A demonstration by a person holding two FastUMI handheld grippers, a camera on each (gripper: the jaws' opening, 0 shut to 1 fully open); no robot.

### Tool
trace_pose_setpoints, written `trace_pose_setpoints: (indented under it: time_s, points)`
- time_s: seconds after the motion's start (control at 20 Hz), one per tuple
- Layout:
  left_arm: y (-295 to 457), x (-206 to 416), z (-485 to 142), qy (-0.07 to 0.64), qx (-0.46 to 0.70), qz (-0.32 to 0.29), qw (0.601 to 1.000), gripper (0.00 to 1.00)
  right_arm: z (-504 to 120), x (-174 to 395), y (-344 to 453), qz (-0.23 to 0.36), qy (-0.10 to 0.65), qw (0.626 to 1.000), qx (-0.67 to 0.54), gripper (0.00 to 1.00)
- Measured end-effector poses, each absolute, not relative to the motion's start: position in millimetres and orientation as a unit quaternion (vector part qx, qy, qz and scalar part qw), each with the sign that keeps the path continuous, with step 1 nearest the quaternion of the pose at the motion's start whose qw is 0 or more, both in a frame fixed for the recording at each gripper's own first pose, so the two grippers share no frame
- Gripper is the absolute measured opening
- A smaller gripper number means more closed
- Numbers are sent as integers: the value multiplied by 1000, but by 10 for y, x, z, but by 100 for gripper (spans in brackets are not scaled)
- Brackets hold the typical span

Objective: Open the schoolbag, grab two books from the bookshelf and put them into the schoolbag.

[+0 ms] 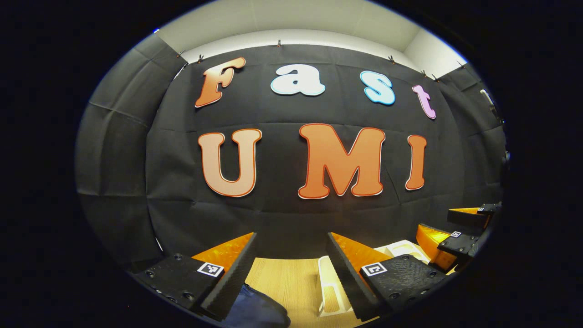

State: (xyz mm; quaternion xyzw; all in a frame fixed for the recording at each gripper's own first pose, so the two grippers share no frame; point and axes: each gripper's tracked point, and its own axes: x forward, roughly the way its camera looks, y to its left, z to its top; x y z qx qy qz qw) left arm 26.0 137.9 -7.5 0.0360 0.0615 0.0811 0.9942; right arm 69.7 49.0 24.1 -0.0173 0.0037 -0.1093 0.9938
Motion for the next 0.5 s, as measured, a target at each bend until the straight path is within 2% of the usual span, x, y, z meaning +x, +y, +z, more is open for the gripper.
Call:
trace_pose_setpoints:
  time_s: [0.5]
  points:
    - [1378, 303, -118, 61, 40, 82, 994, 94, 121, 597, 449, -119, 5, 993, -24, 96]
